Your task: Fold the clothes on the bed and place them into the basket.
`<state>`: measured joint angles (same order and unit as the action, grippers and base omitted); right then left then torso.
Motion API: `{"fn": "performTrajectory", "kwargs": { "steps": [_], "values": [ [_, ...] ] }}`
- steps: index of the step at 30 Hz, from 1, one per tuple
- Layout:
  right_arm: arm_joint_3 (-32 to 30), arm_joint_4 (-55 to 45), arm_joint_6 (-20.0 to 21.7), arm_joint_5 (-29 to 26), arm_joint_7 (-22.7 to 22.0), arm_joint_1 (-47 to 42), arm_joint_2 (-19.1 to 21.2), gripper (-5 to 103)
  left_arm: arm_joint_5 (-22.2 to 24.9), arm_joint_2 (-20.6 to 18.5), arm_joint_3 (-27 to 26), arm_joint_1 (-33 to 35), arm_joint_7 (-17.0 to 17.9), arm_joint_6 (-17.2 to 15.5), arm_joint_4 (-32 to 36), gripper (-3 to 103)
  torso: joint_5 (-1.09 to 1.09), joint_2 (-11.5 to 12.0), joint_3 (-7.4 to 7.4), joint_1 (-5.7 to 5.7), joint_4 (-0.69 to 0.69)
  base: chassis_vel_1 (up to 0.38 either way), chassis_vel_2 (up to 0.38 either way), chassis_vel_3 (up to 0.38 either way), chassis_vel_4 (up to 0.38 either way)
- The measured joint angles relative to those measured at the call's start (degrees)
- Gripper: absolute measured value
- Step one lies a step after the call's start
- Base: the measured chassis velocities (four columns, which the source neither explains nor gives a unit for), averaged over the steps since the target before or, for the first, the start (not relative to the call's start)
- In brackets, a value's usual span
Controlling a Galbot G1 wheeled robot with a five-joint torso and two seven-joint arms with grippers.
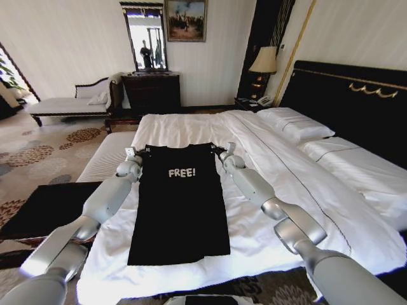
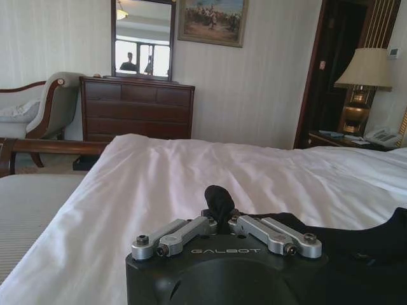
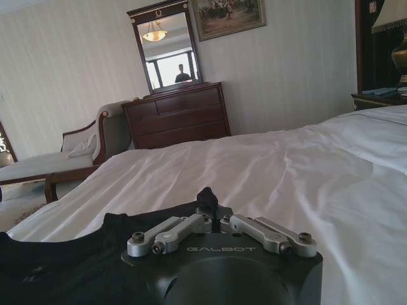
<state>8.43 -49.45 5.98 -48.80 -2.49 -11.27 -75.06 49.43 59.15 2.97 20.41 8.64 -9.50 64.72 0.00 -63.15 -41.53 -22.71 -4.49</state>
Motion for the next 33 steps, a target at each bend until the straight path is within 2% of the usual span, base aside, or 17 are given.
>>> {"fn": "performTrajectory", "kwargs": {
  "steps": [1,5,7,11,14,16,19,21,22,27,30,31,33],
  "values": [
    [0.0,0.0,0.0,0.0,0.0,0.0,0.0,1,0.0,0.0,0.0,0.0,0.0,0.0,0.0,2,0.0,0.0,0.0,0.0,0.0,0.0,0.0,0.0,0.0],
    [-2.0,-7.7,-1.4,4.1,-1.0,-6.9,1.5,1,-2.4,-0.5,-4.8,8.7,0.6,1.1,7.5,2,0.0,0.0,0.01,0.01,0.06,0.0,0.0,0.0,0.0],
    [-2.4,-9.8,-1.7,4.9,-1.2,-8.9,2.0,1,-3.0,-0.4,-6.2,10.9,0.5,1.3,9.5,2,-0.01,0.0,0.01,0.02,0.06,0.0,0.0,0.0,0.0],
    [-3.9,-21.2,-1.9,7.2,-2.9,-17.9,4.3,1,-5.1,0.4,-12.6,20.7,0.9,1.7,17.7,2,0.01,0.0,0.02,0.04,0.0,0.0,0.0,0.0,0.0],
    [-4.2,-24.8,-1.9,7.6,-3.6,-20.3,5.2,1,-5.8,0.4,-14.6,23.9,1.1,2.0,20.2,2,0.0,0.0,0.02,0.04,0.02,0.0,0.0,0.0,0.0],
    [-4.6,-30.4,-1.9,8.9,-5.0,-24.3,6.9,1,-7.0,0.0,-18.5,30.3,1.7,2.5,25.2,2,0.0,0.0,0.02,0.04,0.02,0.0,0.0,0.0,0.0],
    [-5.1,-33.4,-1.8,9.4,-5.7,-26.5,8.2,1,-7.5,-0.4,-20.7,34.2,1.9,2.9,28.1,2,0.0,0.0,0.01,0.04,0.05,0.0,0.0,0.0,0.0],
    [-6.3,-37.7,-1.7,9.6,-6.4,-30.1,10.5,1,-8.7,-0.8,-24.1,40.3,2.0,3.7,33.1,2,0.0,0.0,0.02,0.03,0.05,0.0,0.0,0.0,0.0],
    [-6.3,-37.7,-1.7,9.6,-6.4,-30.1,10.5,1,-8.7,-0.8,-24.1,40.3,2.0,3.7,33.1,2,0.0,0.0,0.02,0.03,0.05,0.0,0.0,0.0,0.0],
    [-9.7,-46.3,-1.6,10.4,-6.6,-40.0,15.4,1,-11.2,-0.2,-28.2,49.9,1.7,4.9,41.6,2,0.02,0.0,0.01,0.04,0.01,0.0,0.0,0.0,0.0],
    [-10.6,-48.8,-1.6,11.0,-6.6,-42.9,16.3,1,-12.1,0.3,-28.9,52.0,1.7,5.2,42.8,2,0.02,0.0,0.01,0.03,-0.01,0.0,0.0,0.0,0.0],
    [-11.7,-51.3,-1.6,12.4,-6.5,-46.3,16.8,1,-13.8,1.2,-29.6,55.0,1.6,6.1,43.8,2,0.0,0.0,0.01,0.02,0.01,0.0,0.0,0.0,0.0],
    [-12.1,-52.0,-1.7,13.0,-6.4,-47.6,16.8,1,-14.9,1.7,-29.9,56.2,1.5,6.5,44.0,2,0.01,0.0,0.01,0.02,0.03,0.0,0.0,0.0,0.0]
  ]
}}
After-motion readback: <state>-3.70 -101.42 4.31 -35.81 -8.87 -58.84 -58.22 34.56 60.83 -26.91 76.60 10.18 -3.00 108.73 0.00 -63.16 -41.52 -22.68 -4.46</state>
